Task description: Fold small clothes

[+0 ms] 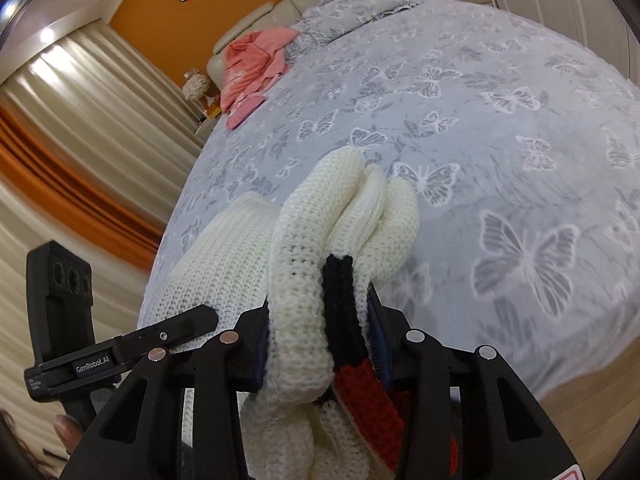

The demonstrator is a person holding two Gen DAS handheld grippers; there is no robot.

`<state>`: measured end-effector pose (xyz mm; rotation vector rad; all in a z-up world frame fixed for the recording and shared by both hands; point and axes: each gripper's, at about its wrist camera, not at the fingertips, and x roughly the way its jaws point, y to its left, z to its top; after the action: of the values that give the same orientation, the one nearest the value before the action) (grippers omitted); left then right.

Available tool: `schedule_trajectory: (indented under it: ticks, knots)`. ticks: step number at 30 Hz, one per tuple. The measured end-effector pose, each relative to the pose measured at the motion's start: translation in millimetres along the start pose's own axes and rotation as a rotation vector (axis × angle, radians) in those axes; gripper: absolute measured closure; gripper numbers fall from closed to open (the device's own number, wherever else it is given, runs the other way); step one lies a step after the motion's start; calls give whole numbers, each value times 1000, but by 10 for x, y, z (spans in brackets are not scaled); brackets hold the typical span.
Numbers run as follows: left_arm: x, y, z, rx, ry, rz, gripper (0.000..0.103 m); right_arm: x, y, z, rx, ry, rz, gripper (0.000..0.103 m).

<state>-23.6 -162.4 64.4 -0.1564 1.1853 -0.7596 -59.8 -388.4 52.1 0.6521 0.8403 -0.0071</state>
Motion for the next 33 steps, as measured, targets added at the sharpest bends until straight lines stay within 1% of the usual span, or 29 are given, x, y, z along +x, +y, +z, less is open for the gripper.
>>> schedule_trajectory:
  ticks: [3,7,9,14,17,21,25,27,29,30,31,32,33]
  knots:
    - [-171,-82,-181,16,-6,0,58,-170,121,-202,-23,7,5,65]
    - [-490,-73,-351,14,-46,-10,58,-347,321,-335,-54,-10,27,65]
    - [-673,-53,-397,4,-75,-18,58,-424,470,-352,-87,-25,41,65]
    - [-1075,25,-362,18,-157,-13,58,-543,889,-296,-157,-71,70,66]
    - [-1337,84,-256,32,-218,-6,58,-580,1162,-164,-203,-108,92,67]
    - [-1737,172,-24,64,-320,10,58,-600,1583,71,-274,-164,118,67]
    - [-2037,261,226,110,-410,35,57,-547,2002,348,-346,-222,143,69]
    - [-2174,368,360,119,-451,42,57,-472,2200,477,-375,-246,156,69]
    - [-2241,514,477,123,-480,41,57,-365,2312,581,-384,-264,163,73]
    - [-2238,639,564,117,-483,46,56,-247,2360,642,-387,-268,166,77]
    - [-2200,772,634,110,-479,55,54,-132,2367,682,-385,-265,170,83]
    - [-2098,967,718,104,-476,79,50,12,2354,715,-380,-257,173,83]
    - [-1999,1116,757,98,-472,104,43,247,2307,733,-386,-238,177,81]
